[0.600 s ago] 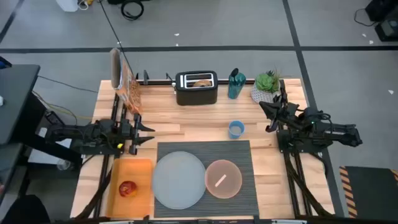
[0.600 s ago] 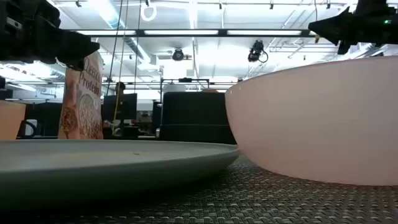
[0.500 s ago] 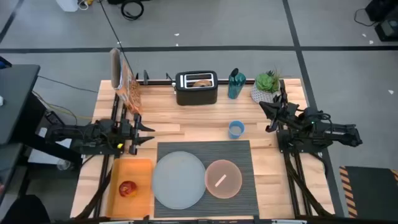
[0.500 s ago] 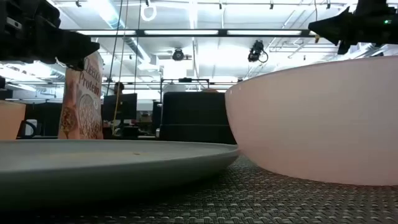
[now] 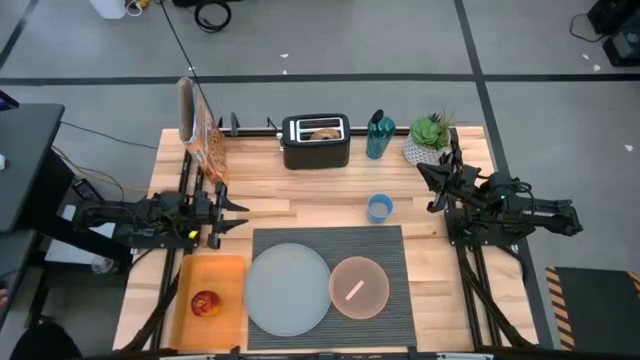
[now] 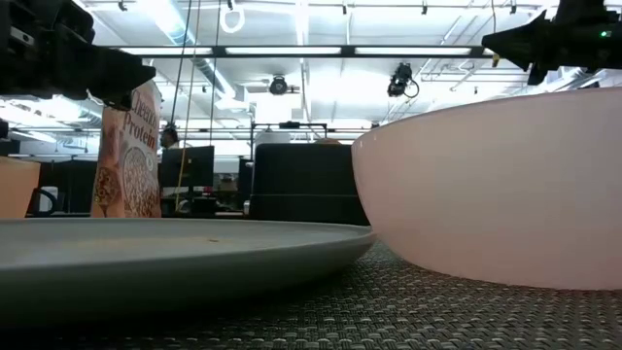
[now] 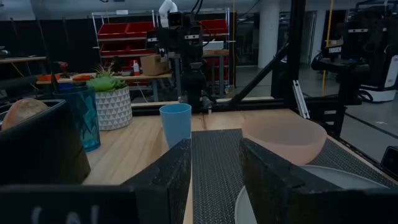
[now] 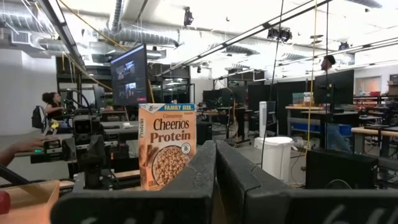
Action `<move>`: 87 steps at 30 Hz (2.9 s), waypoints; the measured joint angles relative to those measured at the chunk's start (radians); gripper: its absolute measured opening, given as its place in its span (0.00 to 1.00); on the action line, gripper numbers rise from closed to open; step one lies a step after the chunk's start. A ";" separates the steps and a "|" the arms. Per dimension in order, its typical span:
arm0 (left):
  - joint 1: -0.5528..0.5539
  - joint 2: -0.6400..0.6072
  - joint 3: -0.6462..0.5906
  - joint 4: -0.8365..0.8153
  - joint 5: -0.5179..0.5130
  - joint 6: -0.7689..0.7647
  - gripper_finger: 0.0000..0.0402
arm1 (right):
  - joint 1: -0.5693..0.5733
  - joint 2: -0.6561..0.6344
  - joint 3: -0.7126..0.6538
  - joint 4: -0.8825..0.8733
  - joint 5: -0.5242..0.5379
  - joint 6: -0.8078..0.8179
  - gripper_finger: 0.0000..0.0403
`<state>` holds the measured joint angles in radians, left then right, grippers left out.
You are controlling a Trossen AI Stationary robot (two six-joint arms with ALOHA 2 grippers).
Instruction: Arrange a breakfast setting
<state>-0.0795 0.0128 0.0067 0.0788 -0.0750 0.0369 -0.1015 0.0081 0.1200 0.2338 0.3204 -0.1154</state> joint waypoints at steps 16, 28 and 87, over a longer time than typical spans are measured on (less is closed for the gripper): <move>0.000 0.000 0.000 0.000 0.000 0.000 0.36 | 0.000 0.000 0.000 0.000 0.000 0.000 0.04; 0.000 0.000 0.000 0.000 0.000 0.000 0.36 | 0.000 0.000 0.000 0.000 0.000 0.000 0.04; -0.401 0.443 0.696 -0.379 -0.736 -0.286 0.35 | 0.000 0.001 0.000 0.213 0.046 0.113 0.04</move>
<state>-0.4810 0.4560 0.7025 -0.3006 -0.8114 -0.2496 -0.1017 0.0091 0.1200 0.4473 0.3660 -0.0024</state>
